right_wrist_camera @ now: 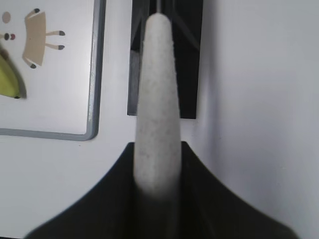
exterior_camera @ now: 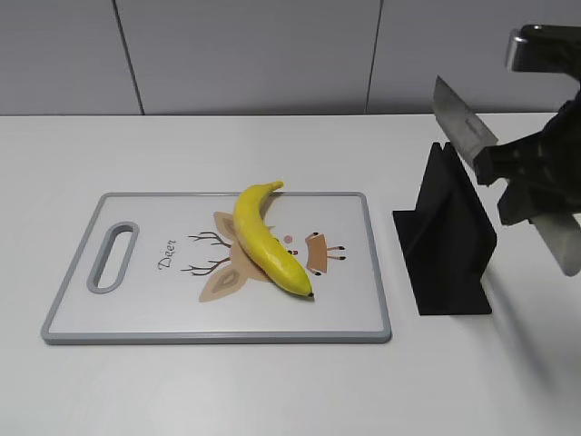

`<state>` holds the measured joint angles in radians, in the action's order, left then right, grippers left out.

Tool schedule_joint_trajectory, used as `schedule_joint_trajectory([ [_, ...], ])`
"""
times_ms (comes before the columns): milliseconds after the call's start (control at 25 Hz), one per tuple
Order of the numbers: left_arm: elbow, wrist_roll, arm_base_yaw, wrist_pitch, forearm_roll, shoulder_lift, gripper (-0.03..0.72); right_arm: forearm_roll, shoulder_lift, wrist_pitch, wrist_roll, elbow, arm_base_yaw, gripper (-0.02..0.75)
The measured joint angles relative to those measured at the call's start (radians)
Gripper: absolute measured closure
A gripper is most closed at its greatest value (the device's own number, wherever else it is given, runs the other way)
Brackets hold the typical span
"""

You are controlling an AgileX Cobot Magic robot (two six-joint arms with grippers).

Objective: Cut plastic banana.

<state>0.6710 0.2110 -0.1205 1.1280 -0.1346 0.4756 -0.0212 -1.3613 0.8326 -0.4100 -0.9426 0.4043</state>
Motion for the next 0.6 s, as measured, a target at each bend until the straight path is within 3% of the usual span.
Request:
schedule_joint_trajectory([
  [400,-0.139,-0.001,0.0,0.047,0.038,-0.427,0.115,0.001,-0.021,-0.021,-0.02,0.005,0.0,0.562],
  [600,-0.146,-0.002,0.0,0.044,0.043,-0.481,0.115,0.002,-0.025,-0.028,-0.021,0.005,0.0,0.562],
])
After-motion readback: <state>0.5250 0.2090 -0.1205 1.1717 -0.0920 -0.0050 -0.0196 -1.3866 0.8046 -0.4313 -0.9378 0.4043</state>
